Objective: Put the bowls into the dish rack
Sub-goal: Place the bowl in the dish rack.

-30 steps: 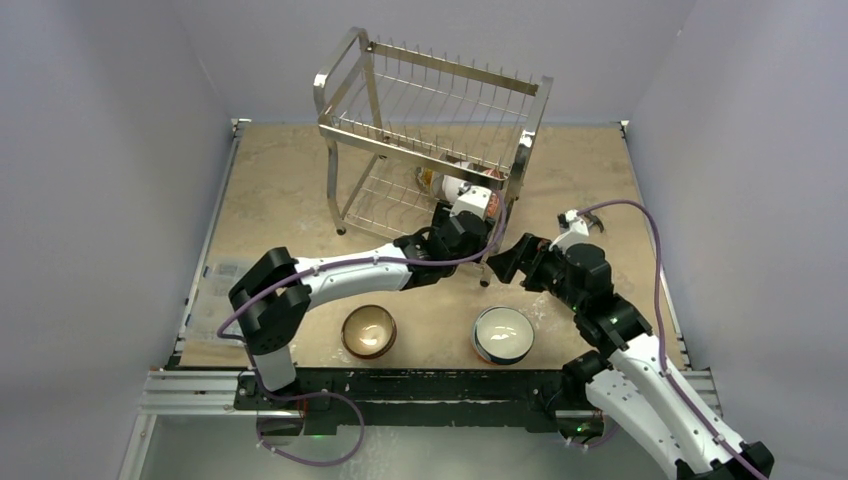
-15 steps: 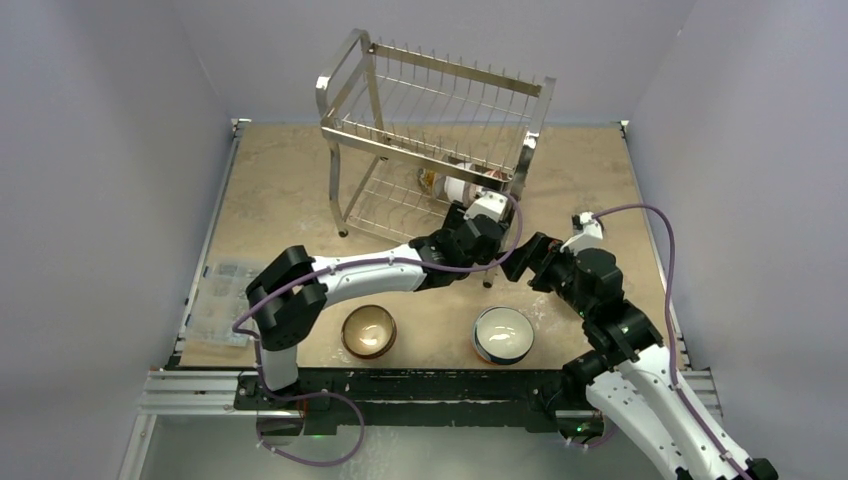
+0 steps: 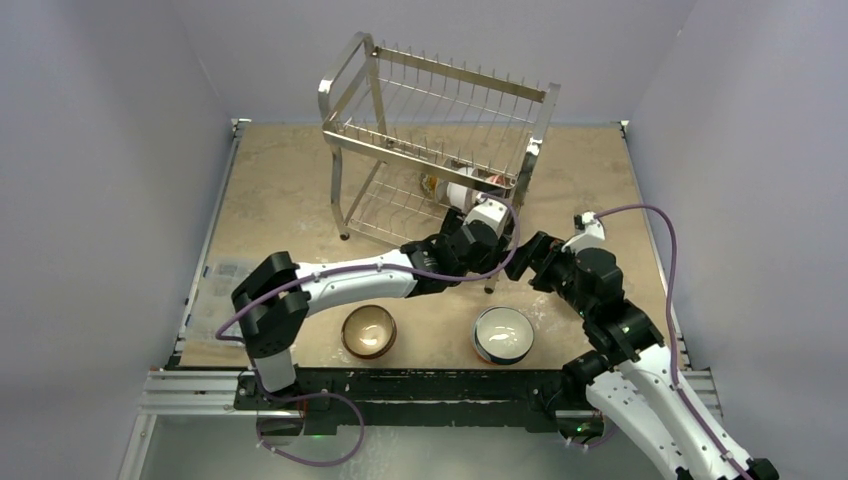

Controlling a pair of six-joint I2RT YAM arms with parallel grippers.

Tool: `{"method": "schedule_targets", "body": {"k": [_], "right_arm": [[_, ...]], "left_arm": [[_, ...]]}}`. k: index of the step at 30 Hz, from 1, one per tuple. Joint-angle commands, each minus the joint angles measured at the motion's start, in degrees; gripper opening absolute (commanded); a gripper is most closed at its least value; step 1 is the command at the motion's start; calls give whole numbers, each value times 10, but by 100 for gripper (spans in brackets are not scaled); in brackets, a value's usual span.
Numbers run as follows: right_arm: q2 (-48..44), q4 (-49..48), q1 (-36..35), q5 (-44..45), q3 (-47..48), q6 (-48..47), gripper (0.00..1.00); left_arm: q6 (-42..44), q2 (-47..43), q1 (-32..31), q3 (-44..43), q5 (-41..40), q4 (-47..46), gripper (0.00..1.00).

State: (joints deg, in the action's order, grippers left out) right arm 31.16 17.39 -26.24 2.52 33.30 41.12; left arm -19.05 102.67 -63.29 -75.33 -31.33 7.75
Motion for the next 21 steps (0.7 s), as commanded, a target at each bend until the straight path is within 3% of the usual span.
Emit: {"method": "schedule_targets", "body": {"k": [1,12,21], "right_arm": [[5,-3,-1,20,28,8,97],[5,27,-1,61,42,22,97],[-33,87,-1,157,39,94,99]], "left_arm": [[-37,-70,-7,0,37,-49,83],[-86,-135,41,46,84,-56,89],[-162,-252,90,176,128,-92,92]]}}
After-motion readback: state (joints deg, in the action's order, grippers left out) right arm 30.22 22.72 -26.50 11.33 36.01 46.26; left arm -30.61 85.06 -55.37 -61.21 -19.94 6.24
